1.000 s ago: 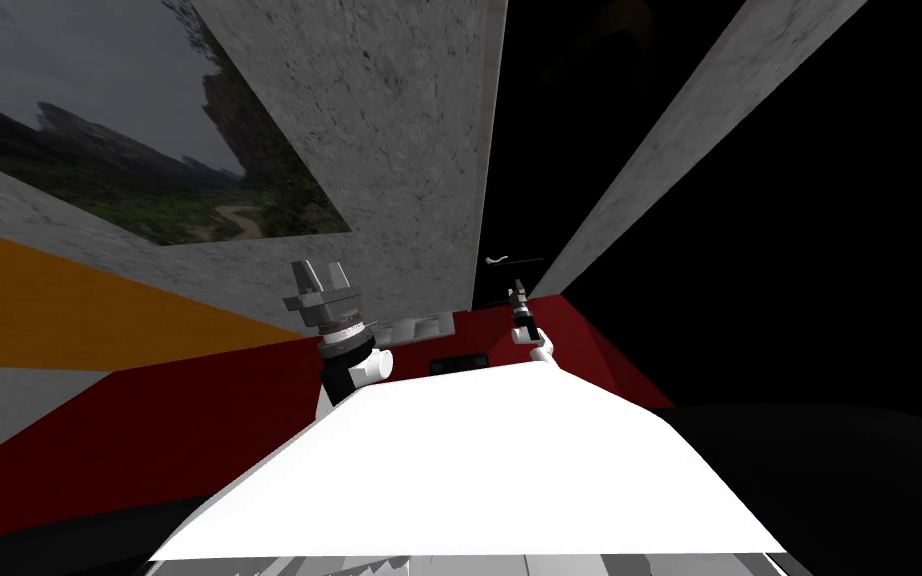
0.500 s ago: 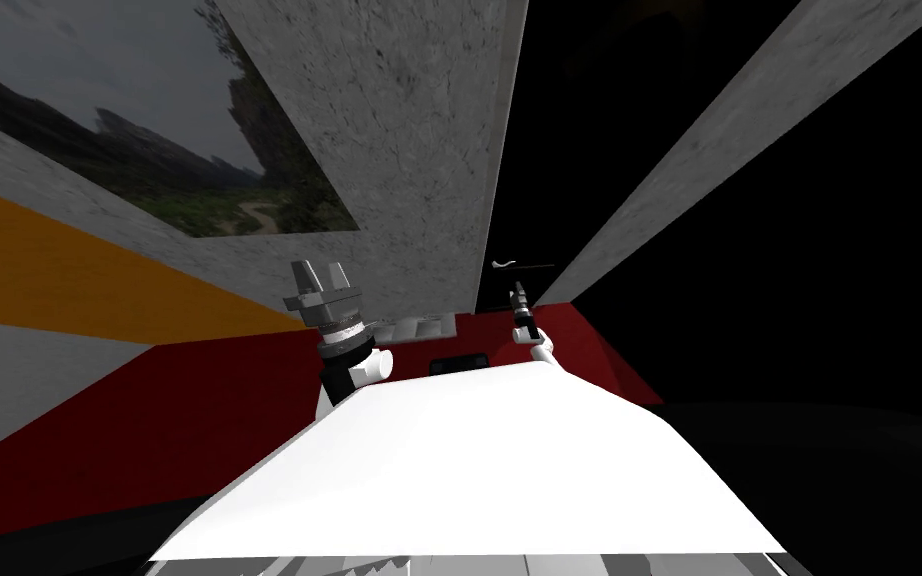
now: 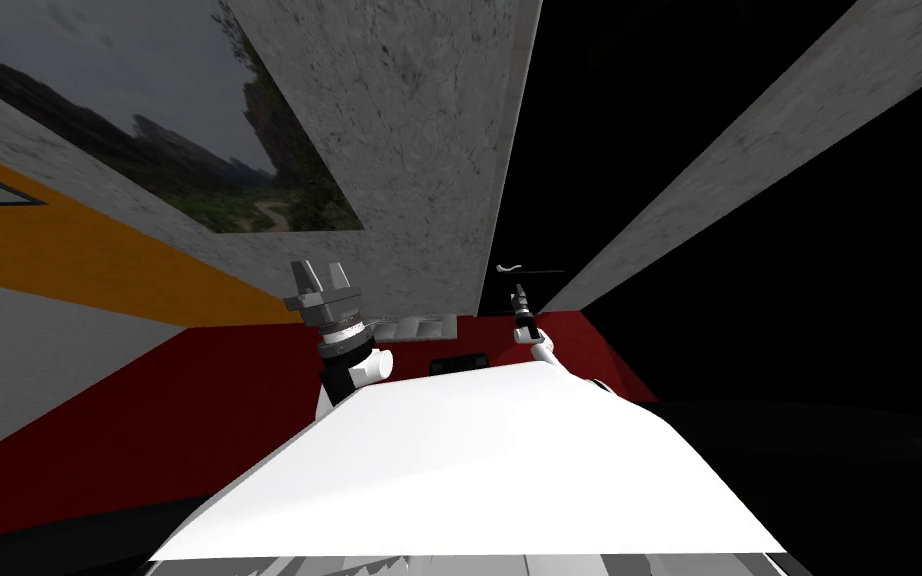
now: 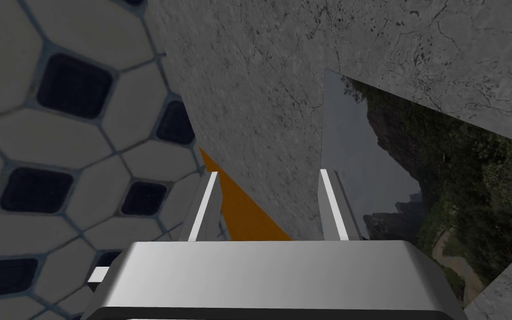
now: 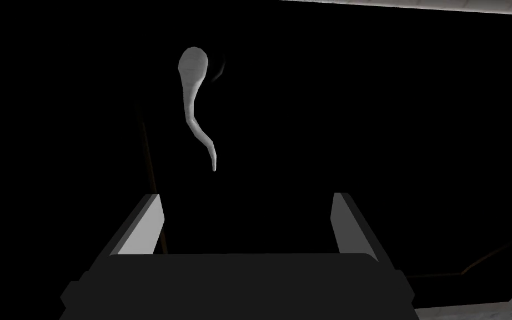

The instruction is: Pull the door open

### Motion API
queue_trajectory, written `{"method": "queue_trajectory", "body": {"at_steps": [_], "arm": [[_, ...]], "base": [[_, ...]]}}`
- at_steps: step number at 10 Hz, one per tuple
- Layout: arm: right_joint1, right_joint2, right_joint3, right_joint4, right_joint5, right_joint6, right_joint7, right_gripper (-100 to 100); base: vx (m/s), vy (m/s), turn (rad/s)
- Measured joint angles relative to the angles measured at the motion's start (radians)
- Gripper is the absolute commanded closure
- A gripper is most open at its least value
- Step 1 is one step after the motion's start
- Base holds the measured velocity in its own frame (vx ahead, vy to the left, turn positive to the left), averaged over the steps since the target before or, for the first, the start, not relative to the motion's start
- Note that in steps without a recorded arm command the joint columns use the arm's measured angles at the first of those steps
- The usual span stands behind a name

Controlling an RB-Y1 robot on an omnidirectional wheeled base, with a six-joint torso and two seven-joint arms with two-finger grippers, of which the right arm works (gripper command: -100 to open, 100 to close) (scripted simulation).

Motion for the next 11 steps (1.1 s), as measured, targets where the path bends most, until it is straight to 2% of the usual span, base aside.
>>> {"method": "queue_trajectory", "body": {"at_steps": [4, 7, 10, 11], "arm": [[-0.041, -0.015, -0.008, 0.096, -0.005, -0.011, 0.003, -100], [-0.078, -0.025, -0.016, 0.191, -0.009, -0.025, 0.010, -100], [-0.094, -0.034, -0.022, 0.241, -0.013, -0.029, 0.012, -100], [-0.095, -0.034, -0.022, 0.242, -0.013, -0.029, 0.012, -100]], "base": [[0.054, -0.069, 0.130], [0.080, -0.095, 0.170], [0.027, -0.058, 0.059], [0.125, -0.023, 0.115]]}}
